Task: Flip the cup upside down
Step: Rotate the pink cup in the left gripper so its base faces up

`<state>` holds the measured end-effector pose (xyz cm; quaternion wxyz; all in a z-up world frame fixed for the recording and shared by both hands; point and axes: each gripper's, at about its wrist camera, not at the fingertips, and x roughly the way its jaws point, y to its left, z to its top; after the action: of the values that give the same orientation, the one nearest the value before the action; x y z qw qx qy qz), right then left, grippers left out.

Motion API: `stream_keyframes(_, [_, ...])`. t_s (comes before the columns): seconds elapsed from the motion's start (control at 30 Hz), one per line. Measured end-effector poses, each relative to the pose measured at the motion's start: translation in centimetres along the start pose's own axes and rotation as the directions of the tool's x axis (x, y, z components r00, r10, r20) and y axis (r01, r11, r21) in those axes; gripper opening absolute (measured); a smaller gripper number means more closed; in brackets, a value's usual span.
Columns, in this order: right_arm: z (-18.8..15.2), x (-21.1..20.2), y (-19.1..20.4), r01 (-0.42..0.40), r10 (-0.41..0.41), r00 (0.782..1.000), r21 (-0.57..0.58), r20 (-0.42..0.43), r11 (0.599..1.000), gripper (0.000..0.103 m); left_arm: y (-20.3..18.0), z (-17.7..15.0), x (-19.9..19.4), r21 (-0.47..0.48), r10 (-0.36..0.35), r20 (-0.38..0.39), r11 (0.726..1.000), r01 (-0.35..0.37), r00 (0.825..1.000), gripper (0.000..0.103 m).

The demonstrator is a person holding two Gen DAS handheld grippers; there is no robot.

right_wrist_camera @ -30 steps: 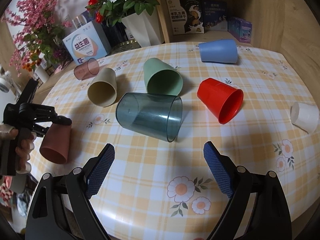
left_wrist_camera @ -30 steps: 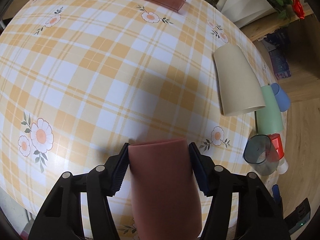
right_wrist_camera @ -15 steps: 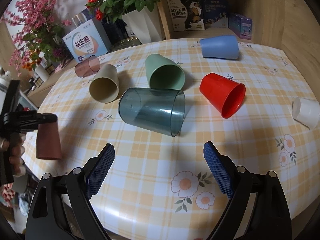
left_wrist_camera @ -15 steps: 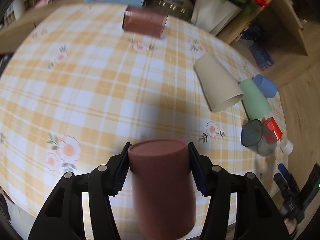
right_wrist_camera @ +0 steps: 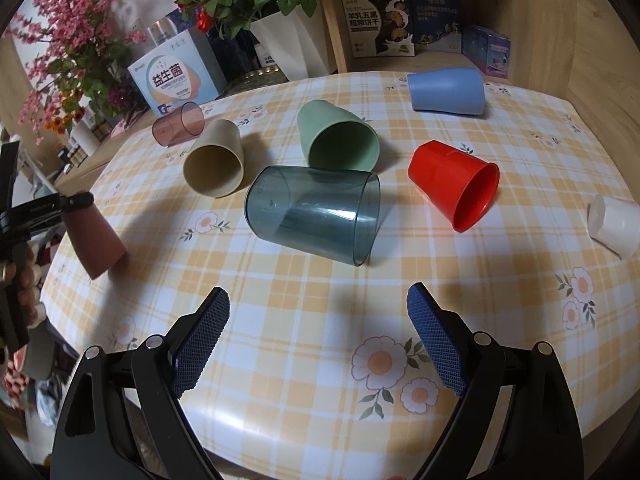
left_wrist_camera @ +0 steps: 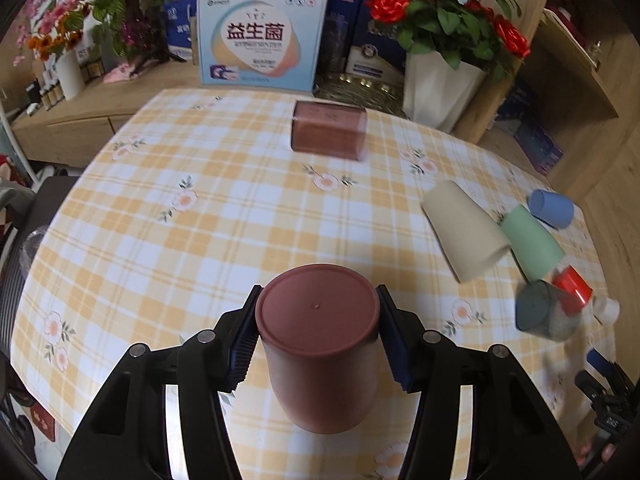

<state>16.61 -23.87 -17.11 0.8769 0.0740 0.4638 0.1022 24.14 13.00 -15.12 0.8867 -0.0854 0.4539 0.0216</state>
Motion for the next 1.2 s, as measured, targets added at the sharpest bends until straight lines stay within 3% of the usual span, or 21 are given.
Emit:
stream_keyframes(0.5, [0.0,0.2,-0.2,0.006,-0.006,1.0,0.009,-0.009,1.0,0.087,-0.3,0.0,0.2,-0.017,0.078,0.09,0.997,-0.077,0.993,0.053])
stream_keyframes(1.2, [-0.3,-0.6,-0.4,-0.004,0.004,1.0,0.023,-0.002,1.0,0.087,-3.5,-2.7,-0.4,-0.017,0.072,0.076,0.997,-0.071,0.994,0.054])
